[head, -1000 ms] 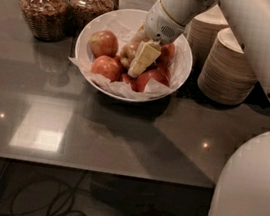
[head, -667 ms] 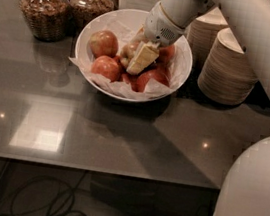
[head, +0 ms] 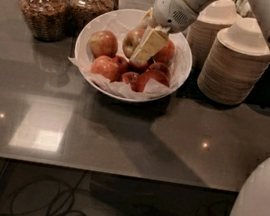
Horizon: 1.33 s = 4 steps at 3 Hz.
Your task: Pick apple from white bowl
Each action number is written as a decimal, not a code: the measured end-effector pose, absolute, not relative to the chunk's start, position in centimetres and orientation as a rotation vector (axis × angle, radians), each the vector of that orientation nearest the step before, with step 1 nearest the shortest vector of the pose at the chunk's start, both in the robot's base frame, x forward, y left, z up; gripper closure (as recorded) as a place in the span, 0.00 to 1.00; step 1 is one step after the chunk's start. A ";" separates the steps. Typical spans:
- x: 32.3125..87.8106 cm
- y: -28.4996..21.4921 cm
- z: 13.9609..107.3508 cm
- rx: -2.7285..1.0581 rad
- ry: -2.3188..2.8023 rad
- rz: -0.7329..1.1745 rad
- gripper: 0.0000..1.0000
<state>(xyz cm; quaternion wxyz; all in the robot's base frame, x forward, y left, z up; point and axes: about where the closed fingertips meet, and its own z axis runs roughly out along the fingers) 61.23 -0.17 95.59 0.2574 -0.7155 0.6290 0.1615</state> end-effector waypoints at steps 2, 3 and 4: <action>60.3 -0.7 106.3 -1.887 1.462 0.404 1.00; 60.4 -3.0 106.7 -1.818 1.441 0.393 1.00; 58.8 -5.8 104.2 -1.760 1.466 0.408 1.00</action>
Offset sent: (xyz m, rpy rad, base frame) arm -0.0146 -0.0240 0.1565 0.1908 -0.2513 0.1088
